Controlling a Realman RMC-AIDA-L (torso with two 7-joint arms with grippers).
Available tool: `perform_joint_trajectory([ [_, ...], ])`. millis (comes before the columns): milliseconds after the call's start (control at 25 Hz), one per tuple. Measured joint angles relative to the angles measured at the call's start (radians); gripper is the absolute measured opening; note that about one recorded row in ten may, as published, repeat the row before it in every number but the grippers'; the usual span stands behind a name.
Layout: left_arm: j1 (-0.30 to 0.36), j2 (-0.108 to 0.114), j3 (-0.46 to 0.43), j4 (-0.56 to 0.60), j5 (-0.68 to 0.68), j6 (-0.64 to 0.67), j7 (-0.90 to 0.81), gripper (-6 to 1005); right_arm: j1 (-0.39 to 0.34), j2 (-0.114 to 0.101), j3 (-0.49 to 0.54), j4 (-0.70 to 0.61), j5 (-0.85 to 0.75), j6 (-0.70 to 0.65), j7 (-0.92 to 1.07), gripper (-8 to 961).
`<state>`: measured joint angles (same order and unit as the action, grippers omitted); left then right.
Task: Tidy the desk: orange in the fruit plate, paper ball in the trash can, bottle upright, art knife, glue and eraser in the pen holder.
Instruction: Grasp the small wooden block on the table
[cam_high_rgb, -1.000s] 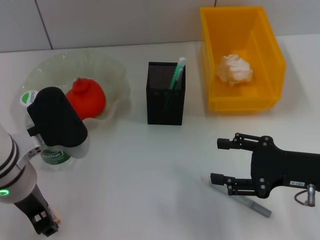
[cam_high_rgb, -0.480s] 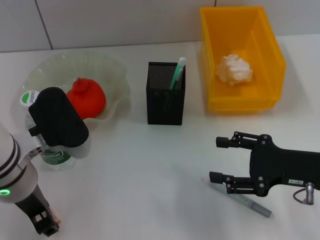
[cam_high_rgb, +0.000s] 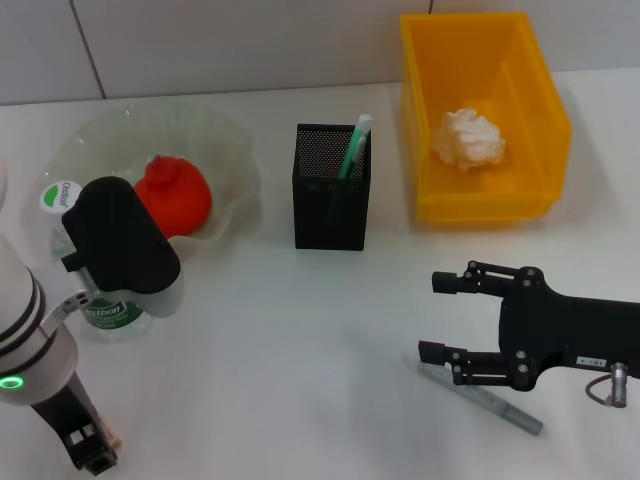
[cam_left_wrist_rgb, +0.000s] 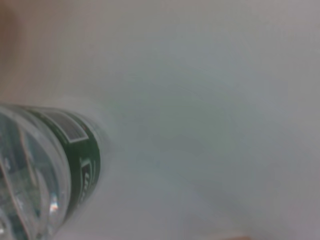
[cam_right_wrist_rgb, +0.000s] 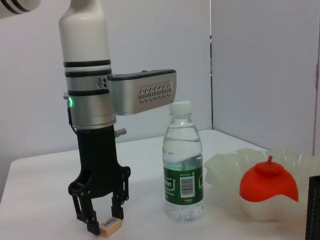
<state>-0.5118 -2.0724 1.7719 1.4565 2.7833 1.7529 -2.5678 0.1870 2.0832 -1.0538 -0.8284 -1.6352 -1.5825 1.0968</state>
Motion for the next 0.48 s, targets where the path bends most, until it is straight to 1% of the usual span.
perform_joint_trajectory([
  [440,-0.001,0.0,0.0,0.007,0.0,-0.001,-0.006,514,0.005,0.0,0.0,0.001,0.0,0.01,0.0,766],
  [480,-0.001,0.0,0.0,0.007,0.0,-0.001,-0.005,495,0.005,0.0,0.0,0.002,0.0,0.01,0.0,766],
])
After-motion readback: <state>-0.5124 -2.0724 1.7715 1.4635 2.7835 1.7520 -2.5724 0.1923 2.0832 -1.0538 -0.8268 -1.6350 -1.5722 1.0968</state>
